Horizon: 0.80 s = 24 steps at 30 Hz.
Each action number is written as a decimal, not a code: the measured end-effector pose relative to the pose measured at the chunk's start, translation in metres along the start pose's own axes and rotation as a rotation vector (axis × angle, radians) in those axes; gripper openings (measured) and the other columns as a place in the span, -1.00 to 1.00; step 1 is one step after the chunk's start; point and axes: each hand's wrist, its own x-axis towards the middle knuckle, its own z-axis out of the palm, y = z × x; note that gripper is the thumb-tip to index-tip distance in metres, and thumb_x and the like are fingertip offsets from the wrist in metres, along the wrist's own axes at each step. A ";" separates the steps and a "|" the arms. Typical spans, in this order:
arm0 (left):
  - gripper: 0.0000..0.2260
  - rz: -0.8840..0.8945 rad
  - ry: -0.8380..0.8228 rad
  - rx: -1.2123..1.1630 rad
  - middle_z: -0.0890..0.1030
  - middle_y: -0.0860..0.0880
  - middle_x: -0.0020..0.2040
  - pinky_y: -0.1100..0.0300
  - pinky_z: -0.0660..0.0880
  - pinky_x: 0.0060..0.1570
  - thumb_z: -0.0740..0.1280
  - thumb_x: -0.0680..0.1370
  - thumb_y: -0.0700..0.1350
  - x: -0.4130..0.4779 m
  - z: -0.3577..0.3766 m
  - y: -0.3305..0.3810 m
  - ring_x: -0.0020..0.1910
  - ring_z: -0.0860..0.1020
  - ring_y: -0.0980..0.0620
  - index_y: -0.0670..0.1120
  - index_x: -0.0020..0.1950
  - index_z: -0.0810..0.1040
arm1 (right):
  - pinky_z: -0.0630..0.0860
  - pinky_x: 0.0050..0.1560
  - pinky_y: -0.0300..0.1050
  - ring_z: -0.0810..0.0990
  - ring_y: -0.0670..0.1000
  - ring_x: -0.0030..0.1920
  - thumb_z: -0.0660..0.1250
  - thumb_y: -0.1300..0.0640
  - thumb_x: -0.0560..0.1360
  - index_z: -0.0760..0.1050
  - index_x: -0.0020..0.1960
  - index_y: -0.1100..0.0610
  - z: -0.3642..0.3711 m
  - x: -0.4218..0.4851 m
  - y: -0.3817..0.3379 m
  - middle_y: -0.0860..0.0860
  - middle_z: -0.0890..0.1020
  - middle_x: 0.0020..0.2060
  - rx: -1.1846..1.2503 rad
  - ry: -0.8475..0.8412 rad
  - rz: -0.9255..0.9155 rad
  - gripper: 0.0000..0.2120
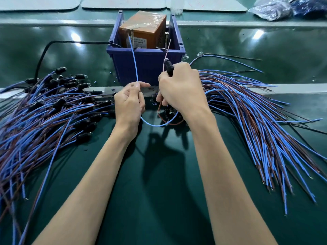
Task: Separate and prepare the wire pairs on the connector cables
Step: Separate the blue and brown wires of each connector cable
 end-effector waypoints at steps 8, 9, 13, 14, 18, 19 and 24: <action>-0.55 -0.022 -0.051 0.002 0.27 0.00 -0.60 0.34 0.12 -0.59 0.12 0.61 -0.27 -0.001 0.000 0.001 -0.63 0.14 0.15 0.00 -0.42 0.56 | 0.59 -0.09 0.01 0.62 0.14 -0.26 0.16 0.17 0.49 0.49 -0.22 0.22 -0.002 -0.001 -0.002 0.07 0.66 -0.43 -0.027 -0.059 -0.041 -0.80; -0.53 -0.023 -0.062 0.012 0.27 0.00 -0.60 0.33 0.11 -0.58 0.12 0.60 -0.27 0.000 0.000 0.001 -0.63 0.14 0.15 0.00 -0.45 0.56 | 0.59 -0.08 0.02 0.62 0.15 -0.24 0.17 0.17 0.49 0.51 -0.18 0.24 -0.002 -0.002 -0.003 0.08 0.66 -0.40 -0.026 -0.070 -0.046 -0.80; -0.46 -0.021 -0.107 0.057 0.26 0.09 -0.65 0.31 0.09 -0.57 0.11 0.59 -0.30 -0.002 0.000 0.002 -0.63 0.12 0.16 0.01 -0.56 0.51 | 0.58 -0.04 0.05 0.62 0.21 -0.17 0.18 0.13 0.51 0.52 -0.10 0.25 0.000 -0.001 -0.006 0.17 0.66 -0.23 -0.028 -0.103 -0.070 -0.78; -0.46 -0.022 -0.116 0.060 0.27 0.11 -0.65 0.31 0.09 -0.57 0.12 0.59 -0.30 -0.002 0.000 0.002 -0.63 0.12 0.16 0.01 -0.57 0.50 | 0.59 -0.05 0.05 0.62 0.21 -0.18 0.18 0.13 0.51 0.52 -0.11 0.25 0.001 -0.001 -0.006 0.17 0.66 -0.23 -0.027 -0.113 -0.078 -0.79; -0.43 -0.027 -0.170 0.079 0.26 0.16 -0.63 0.31 0.05 -0.55 0.11 0.59 -0.32 -0.004 -0.001 0.003 -0.60 0.12 0.19 0.02 -0.62 0.41 | 0.58 -0.19 -0.10 0.55 0.04 -0.38 0.19 0.16 0.50 0.49 -0.19 0.20 0.000 -0.004 -0.009 0.05 0.65 -0.43 -0.017 -0.143 -0.122 -0.83; -0.42 -0.029 -0.190 0.080 0.28 0.16 -0.63 0.28 0.03 -0.53 0.10 0.58 -0.34 -0.005 -0.001 0.004 -0.59 0.12 0.20 0.03 -0.63 0.39 | 0.55 -0.24 -0.15 0.52 0.00 -0.42 0.19 0.16 0.50 0.48 -0.21 0.18 -0.001 -0.005 -0.009 0.03 0.64 -0.47 -0.021 -0.147 -0.138 -0.83; -0.42 -0.045 -0.182 0.062 0.30 0.16 -0.65 0.24 0.05 -0.51 0.06 0.53 -0.41 -0.006 0.000 0.005 -0.59 0.14 0.22 0.01 -0.65 0.30 | 0.51 -0.29 -0.19 0.49 -0.06 -0.45 0.20 0.16 0.50 0.43 -0.22 0.14 0.001 -0.008 -0.014 0.02 0.63 -0.49 -0.026 -0.155 -0.205 -0.86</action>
